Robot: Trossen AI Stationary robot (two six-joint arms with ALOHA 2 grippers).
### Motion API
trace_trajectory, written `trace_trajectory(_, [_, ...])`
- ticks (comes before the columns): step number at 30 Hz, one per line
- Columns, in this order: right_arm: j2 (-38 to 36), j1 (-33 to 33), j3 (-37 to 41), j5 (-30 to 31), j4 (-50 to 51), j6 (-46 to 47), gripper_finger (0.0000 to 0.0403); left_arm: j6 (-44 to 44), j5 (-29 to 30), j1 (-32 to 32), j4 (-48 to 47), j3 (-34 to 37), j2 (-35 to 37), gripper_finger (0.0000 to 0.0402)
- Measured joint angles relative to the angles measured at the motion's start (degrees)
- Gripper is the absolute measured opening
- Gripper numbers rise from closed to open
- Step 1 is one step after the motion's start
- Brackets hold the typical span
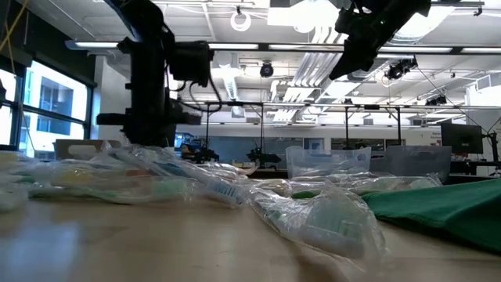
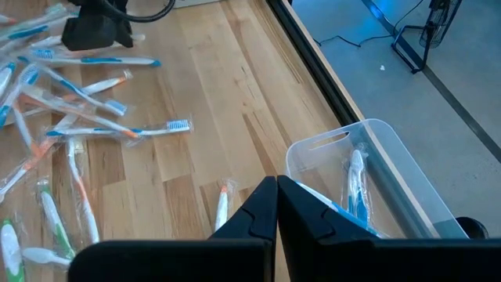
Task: Pick & Place Toothbrushes
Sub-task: Put the orange toothbrush into the black bin
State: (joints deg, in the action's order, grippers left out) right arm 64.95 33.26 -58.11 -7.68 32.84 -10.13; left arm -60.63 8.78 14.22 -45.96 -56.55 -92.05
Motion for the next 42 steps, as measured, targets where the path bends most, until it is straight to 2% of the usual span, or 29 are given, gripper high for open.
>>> trace_trajectory(7, [0.0, 0.0, 0.0, 0.0, 0.0, 0.0, 0.0003, 9.6, 3.0, 0.0, -0.5, -8.6, 0.0, 0.0018])
trace_trajectory(17, [0.0, 0.0, 0.0, 0.0, 0.0, 0.0, 0.0003, 26.3, 10.6, 0.0, -0.7, -22.8, 0.0, 0.0016])
trace_trajectory(27, [0.0, 0.0, 0.0, 0.0, 0.0, -0.6, 0.0003, 44.7, 17.5, 0.1, 2.0, -33.0, 0.0, 0.0015])
trace_trajectory(32, [0.0, 0.0, 0.0, 0.0, -0.4, -0.6, 0.0003, 55.4, 16.7, 0.1, 8.5, -37.9, 0.0, 0.0015])
trace_trajectory(38, [0.0, 0.0, 0.0, -2.0, -3.6, -0.7, 0.0003, 67.4, 8.2, 0.2, 18.2, -43.3, 0.0, 0.0015])
trace_trajectory(42, [0.0, 0.0, 0.0, -5.5, -8.2, -0.7, 0.0003, 71.1, 0.9, 1.6, 19.9, -47.1, 0.1, 0.0015])
